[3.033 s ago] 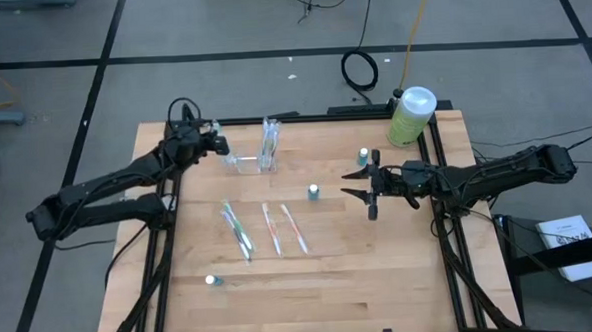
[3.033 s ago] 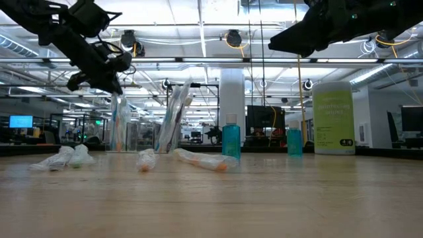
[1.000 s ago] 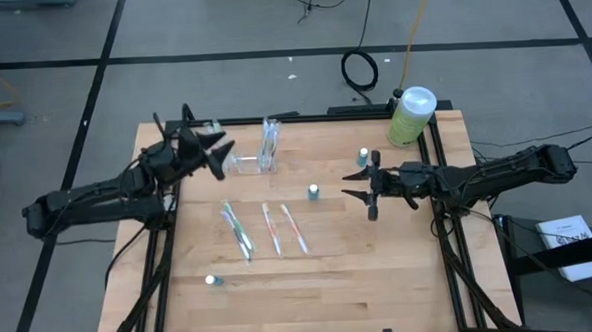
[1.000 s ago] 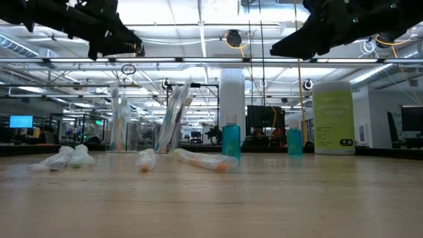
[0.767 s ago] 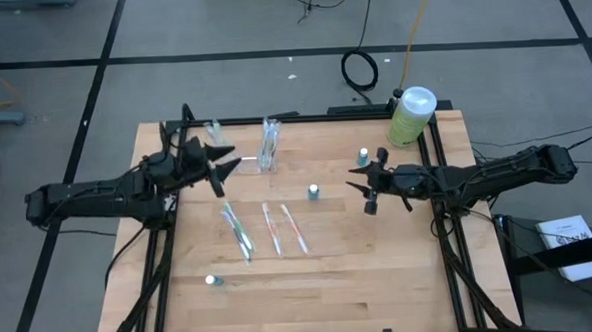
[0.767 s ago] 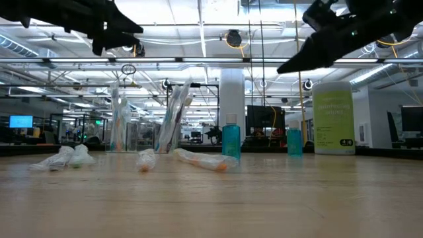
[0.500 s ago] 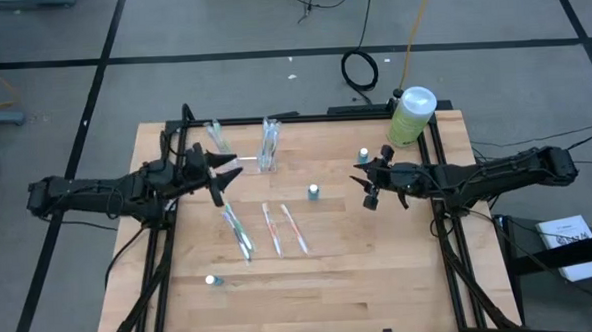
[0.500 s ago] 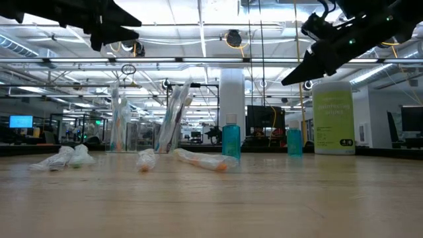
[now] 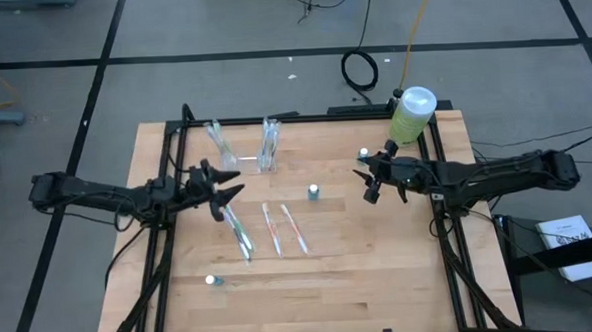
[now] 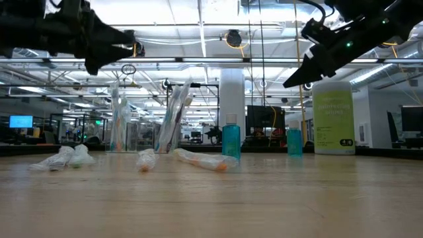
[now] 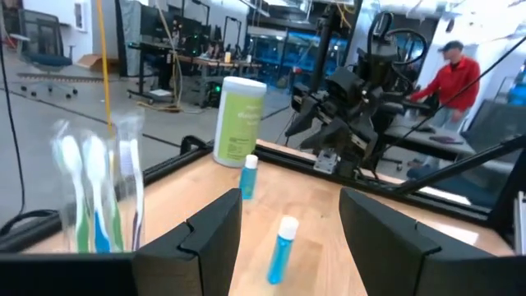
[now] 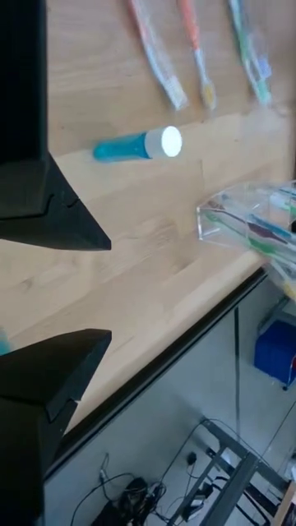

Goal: Pick & Place toothbrushing station
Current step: Put the blue mouthwash into the transparent organizer

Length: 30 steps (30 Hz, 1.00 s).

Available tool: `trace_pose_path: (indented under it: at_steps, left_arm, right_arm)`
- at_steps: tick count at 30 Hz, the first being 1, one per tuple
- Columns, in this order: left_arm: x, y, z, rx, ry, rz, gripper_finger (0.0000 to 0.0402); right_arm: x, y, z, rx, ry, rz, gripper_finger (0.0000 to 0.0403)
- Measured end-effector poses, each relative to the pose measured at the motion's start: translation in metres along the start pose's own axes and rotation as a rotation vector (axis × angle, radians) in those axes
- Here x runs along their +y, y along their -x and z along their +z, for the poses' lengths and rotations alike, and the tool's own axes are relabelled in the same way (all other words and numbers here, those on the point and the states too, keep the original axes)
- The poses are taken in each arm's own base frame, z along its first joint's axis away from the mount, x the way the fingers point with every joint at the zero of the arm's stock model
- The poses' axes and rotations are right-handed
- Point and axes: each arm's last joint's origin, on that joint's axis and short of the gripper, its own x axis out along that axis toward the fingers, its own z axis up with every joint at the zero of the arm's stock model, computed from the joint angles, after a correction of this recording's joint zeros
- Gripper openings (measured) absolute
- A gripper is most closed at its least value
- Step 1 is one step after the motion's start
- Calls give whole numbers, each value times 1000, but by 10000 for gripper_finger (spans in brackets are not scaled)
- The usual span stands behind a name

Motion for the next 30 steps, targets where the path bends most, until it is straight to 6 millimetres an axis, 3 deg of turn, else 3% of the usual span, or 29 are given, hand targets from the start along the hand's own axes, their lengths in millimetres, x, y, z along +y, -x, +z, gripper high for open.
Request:
trace_pose_path:
  at_steps: [5, 11, 17, 24, 30]
  left_arm:
    - [4, 5, -14, 2, 18, -4, 212]
    - [4, 5, -15, 11, 16, -24, 212]
    - [3, 5, -15, 12, 16, -30, 212]
    - [3, 5, -15, 12, 19, -29, 212]
    - [3, 5, -15, 13, 22, -29, 212]
  right_arm:
    - [-4, 8, 0, -1, -22, 1, 161]
    - [-12, 11, -4, 38, -64, 42, 161]
    - [-26, 5, -11, 87, -115, -42, 162]
    - [-36, -6, -54, 155, -134, -130, 162]
    - [-33, -9, -83, 64, -184, -98, 166]
